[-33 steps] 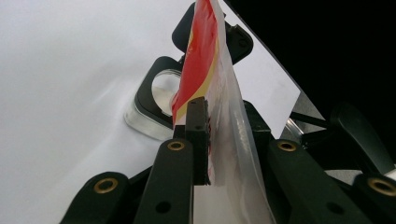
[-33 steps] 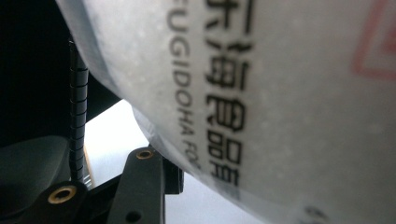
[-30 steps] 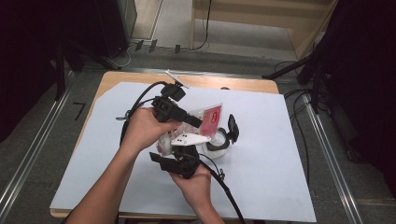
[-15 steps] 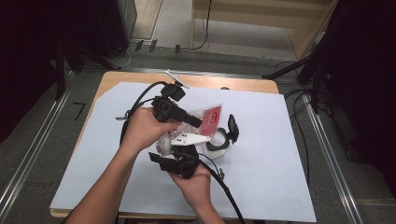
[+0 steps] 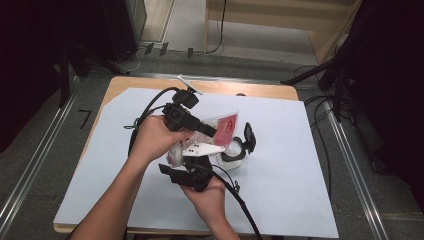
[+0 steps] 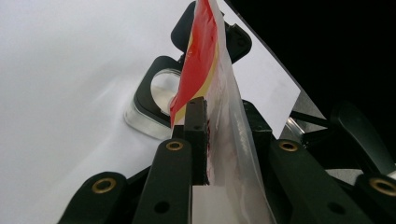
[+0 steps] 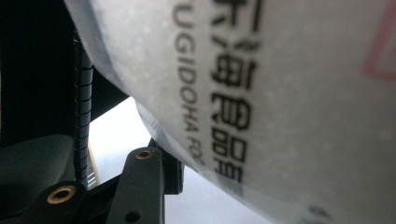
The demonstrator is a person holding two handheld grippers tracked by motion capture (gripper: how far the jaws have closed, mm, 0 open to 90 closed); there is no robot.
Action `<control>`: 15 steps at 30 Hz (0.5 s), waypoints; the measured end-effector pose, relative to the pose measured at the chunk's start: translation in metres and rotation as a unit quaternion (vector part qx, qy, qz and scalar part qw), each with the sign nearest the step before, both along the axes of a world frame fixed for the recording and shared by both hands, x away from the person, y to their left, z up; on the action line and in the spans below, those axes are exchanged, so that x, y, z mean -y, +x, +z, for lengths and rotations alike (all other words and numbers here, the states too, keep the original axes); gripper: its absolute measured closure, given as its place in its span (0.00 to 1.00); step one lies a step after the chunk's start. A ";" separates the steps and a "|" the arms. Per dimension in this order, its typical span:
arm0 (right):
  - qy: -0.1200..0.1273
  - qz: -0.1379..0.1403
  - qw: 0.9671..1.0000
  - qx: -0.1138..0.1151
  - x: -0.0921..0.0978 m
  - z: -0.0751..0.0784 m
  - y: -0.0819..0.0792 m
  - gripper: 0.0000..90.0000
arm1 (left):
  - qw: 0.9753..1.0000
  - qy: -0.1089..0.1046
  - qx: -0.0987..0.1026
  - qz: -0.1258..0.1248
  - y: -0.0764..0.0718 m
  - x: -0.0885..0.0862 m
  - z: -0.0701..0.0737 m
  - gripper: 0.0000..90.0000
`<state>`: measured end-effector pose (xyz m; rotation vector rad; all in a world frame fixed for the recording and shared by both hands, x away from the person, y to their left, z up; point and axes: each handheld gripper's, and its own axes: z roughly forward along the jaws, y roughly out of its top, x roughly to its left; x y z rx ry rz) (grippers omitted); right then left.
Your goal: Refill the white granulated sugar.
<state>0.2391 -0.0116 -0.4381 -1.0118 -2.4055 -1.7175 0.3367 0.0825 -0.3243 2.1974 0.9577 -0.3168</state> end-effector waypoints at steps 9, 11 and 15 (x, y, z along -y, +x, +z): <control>0.001 0.001 1.000 0.001 0.000 -0.001 0.000 0.68 | 1.000 0.001 -0.001 -0.003 0.000 0.000 0.000 0.86; 0.001 0.001 1.000 0.002 -0.001 -0.001 0.000 0.68 | 1.000 0.001 -0.001 -0.004 0.000 0.000 -0.001 0.86; -0.001 0.001 1.000 0.003 -0.001 -0.001 0.000 0.69 | 1.000 0.002 0.000 -0.003 0.000 0.000 0.000 0.86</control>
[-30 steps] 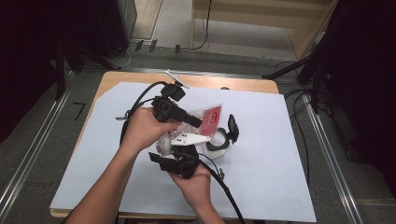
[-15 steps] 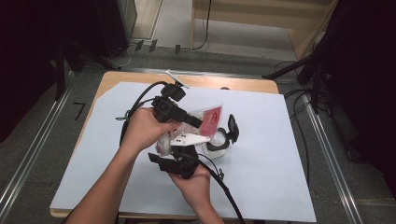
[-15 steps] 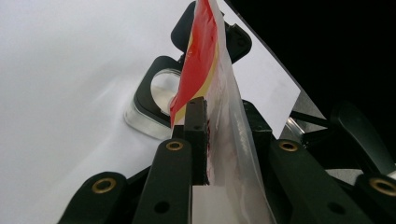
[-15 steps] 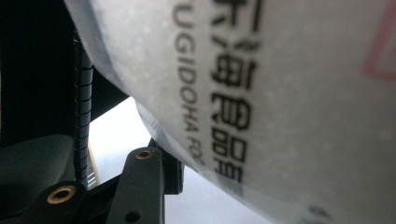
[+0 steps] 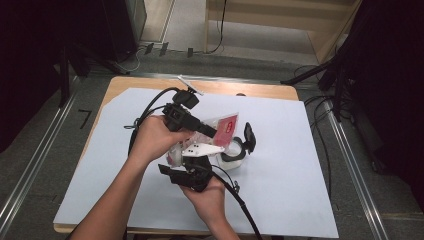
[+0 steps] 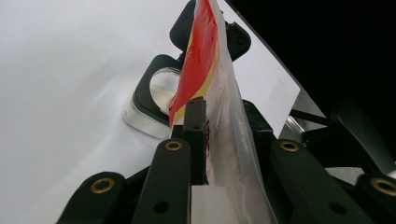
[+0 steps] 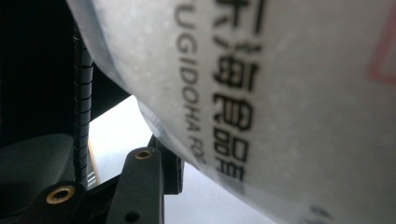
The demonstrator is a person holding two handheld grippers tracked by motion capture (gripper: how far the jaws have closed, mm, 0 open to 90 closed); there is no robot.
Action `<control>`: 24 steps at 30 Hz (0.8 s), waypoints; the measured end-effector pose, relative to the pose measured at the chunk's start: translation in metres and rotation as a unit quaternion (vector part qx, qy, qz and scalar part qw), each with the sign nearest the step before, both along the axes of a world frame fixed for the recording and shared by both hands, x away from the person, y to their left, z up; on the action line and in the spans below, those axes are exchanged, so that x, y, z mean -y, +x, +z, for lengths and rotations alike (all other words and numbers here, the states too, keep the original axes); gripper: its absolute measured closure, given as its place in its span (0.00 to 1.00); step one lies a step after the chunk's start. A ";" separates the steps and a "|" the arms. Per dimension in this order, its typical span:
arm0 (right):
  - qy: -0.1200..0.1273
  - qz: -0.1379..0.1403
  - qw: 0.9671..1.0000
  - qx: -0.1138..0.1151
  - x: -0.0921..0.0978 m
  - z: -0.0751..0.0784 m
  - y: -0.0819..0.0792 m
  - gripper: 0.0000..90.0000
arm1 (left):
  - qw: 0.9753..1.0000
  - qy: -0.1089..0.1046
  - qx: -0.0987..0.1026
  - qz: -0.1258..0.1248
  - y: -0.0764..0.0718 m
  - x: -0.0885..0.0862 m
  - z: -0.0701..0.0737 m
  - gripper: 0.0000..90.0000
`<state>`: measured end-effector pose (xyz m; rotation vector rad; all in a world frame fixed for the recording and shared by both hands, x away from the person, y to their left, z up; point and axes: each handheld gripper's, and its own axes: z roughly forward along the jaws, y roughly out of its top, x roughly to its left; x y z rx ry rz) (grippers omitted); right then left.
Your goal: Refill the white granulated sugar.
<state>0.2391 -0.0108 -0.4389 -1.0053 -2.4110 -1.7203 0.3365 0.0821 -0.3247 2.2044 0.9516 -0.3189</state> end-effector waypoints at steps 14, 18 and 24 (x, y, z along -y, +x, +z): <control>-0.001 -0.002 1.000 0.001 0.000 0.000 0.000 0.70 | 1.000 0.000 0.001 0.000 0.000 0.000 0.000 0.86; -0.002 -0.003 1.000 0.000 0.000 0.000 0.000 0.70 | 1.000 0.000 0.001 0.000 0.000 0.000 0.000 0.86; -0.002 -0.004 1.000 0.000 0.001 0.000 0.000 0.70 | 1.000 -0.002 0.003 0.000 0.000 0.001 0.000 0.86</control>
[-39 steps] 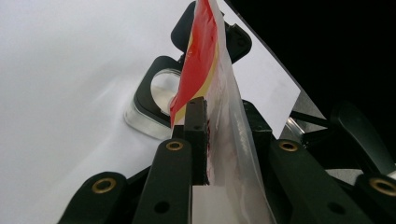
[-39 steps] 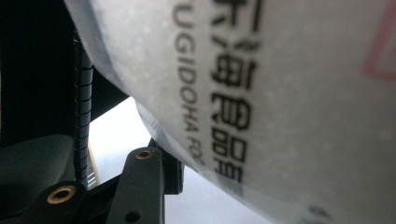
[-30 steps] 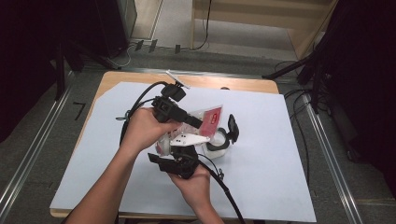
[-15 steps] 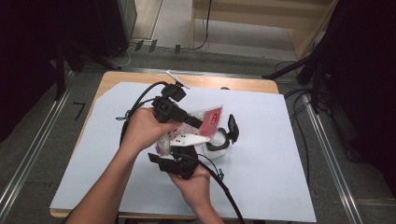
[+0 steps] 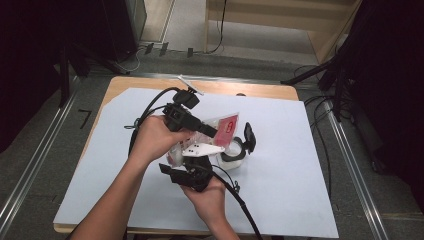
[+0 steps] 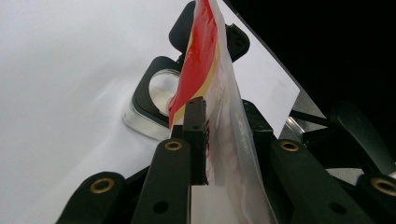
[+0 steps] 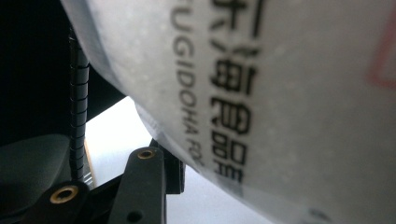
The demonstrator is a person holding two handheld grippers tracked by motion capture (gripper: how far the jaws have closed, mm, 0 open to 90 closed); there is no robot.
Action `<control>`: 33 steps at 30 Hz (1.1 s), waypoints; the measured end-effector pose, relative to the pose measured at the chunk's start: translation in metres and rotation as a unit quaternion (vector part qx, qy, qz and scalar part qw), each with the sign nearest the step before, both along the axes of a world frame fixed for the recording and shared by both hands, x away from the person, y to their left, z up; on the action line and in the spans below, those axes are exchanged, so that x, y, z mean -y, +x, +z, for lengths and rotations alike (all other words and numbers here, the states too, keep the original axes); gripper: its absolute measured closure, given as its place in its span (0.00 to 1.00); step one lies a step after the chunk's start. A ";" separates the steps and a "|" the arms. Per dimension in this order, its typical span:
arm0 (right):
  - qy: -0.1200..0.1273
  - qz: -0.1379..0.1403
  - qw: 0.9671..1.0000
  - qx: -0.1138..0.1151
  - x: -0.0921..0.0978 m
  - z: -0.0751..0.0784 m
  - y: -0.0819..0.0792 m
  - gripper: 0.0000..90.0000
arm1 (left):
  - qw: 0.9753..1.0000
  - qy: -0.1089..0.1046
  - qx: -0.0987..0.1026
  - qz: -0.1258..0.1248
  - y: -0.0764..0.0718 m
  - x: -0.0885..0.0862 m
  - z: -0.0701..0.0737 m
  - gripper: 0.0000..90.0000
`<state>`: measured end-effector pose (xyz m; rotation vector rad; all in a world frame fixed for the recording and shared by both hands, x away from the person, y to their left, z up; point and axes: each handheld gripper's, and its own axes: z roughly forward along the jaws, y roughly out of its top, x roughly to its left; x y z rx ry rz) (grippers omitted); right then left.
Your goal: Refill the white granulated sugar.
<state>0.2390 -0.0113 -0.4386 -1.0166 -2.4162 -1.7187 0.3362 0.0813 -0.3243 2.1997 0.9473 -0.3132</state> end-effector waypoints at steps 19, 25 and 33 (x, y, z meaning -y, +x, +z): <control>0.000 -0.002 1.000 -0.002 0.001 0.000 0.001 0.70 | 1.000 0.002 0.000 -0.001 0.001 0.001 0.000 0.86; 0.000 0.000 1.000 -0.002 0.001 0.001 0.000 0.70 | 1.000 -0.001 -0.001 0.000 0.001 0.001 0.000 0.86; 0.003 0.000 1.000 -0.006 0.002 0.000 0.001 0.70 | 1.000 0.001 0.001 0.001 0.001 0.003 0.000 0.86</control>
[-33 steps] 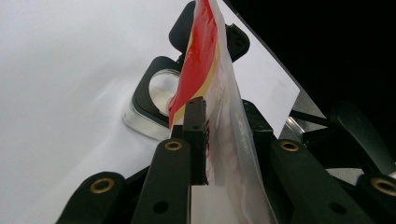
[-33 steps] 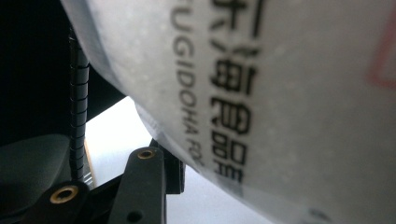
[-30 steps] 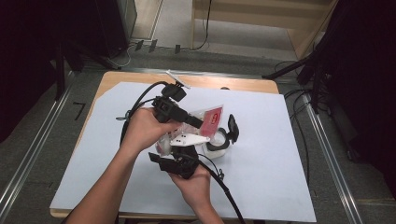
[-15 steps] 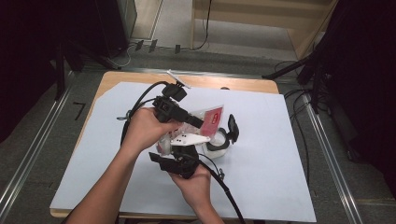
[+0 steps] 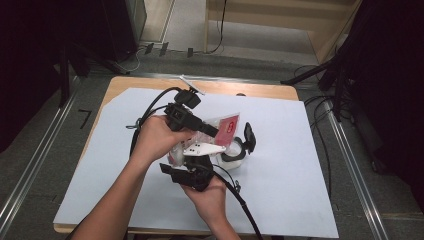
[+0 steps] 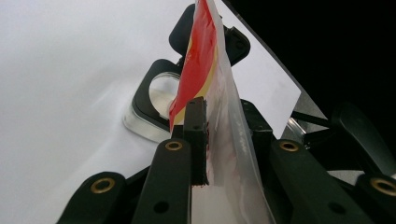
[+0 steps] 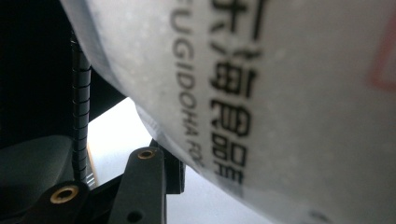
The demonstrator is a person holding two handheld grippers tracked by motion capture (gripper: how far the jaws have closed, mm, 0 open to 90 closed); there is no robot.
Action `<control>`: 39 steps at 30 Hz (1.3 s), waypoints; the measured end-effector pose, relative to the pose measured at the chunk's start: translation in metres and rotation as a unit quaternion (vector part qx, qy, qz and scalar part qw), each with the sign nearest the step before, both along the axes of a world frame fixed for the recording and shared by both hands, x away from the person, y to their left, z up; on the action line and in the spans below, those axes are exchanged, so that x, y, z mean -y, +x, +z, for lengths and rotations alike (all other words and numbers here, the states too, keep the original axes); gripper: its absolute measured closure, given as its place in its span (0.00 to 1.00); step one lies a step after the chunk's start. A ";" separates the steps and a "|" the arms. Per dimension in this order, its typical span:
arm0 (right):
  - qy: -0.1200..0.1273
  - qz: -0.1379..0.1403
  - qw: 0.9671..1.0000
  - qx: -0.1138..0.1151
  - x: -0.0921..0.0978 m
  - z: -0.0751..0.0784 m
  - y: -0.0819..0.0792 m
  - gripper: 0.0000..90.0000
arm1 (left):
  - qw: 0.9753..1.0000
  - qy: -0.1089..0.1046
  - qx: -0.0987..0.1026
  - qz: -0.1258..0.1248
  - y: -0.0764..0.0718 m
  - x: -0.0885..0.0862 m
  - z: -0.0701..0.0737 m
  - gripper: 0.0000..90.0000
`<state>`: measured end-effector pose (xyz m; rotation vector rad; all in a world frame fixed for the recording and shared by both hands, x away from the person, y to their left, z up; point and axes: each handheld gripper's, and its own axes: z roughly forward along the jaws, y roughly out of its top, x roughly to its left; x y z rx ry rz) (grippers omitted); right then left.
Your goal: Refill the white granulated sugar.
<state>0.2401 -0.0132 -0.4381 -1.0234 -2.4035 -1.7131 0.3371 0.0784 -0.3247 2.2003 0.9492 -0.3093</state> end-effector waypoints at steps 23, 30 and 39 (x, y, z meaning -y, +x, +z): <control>0.000 0.000 1.000 0.002 0.001 0.000 -0.001 0.70 | 1.000 -0.001 0.002 0.000 -0.001 0.002 0.000 0.86; 0.000 0.000 1.000 0.002 0.002 -0.001 -0.001 0.70 | 1.000 0.000 0.003 -0.001 -0.001 0.002 0.000 0.86; -0.002 -0.001 1.000 0.004 0.003 -0.001 -0.001 0.70 | 1.000 -0.001 0.004 0.000 -0.001 0.003 0.000 0.86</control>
